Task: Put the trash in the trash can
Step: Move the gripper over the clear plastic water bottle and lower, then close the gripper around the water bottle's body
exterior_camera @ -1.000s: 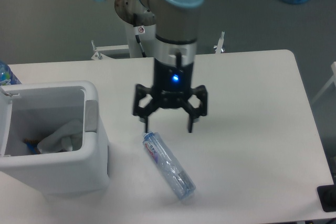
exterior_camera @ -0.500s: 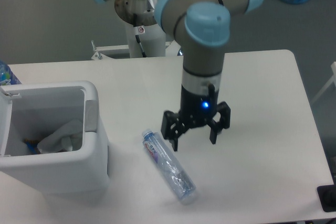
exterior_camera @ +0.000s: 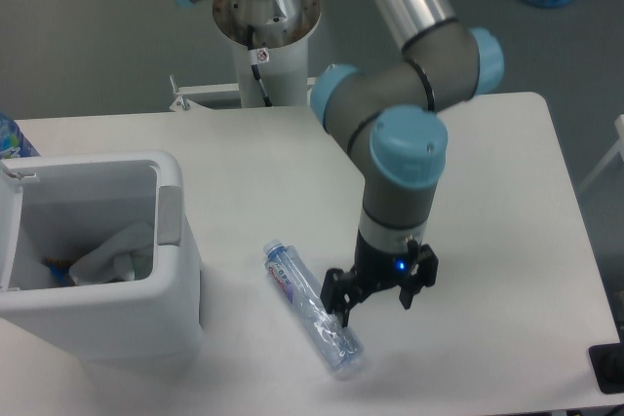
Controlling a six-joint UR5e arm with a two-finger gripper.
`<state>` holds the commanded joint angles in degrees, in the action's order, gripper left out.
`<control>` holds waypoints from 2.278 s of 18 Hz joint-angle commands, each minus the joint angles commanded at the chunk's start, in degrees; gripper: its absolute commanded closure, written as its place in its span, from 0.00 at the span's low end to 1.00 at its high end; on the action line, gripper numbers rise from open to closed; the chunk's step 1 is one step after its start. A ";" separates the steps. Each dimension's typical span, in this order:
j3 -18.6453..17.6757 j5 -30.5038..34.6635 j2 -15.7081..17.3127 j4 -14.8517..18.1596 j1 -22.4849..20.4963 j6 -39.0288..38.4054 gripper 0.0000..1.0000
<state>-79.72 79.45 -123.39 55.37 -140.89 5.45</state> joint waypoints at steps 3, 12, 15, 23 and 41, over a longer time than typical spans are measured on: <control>0.00 1.92 -2.20 0.00 1.40 -0.35 0.00; 0.97 5.27 -5.54 -0.18 3.69 -3.25 0.00; 0.97 5.27 -6.16 -0.18 4.31 -3.25 0.00; 1.67 6.59 -8.27 -0.26 4.49 -3.34 0.00; 2.29 8.61 -9.32 -0.35 4.49 -4.83 0.27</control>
<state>-77.43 88.07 -132.72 55.02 -136.41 0.62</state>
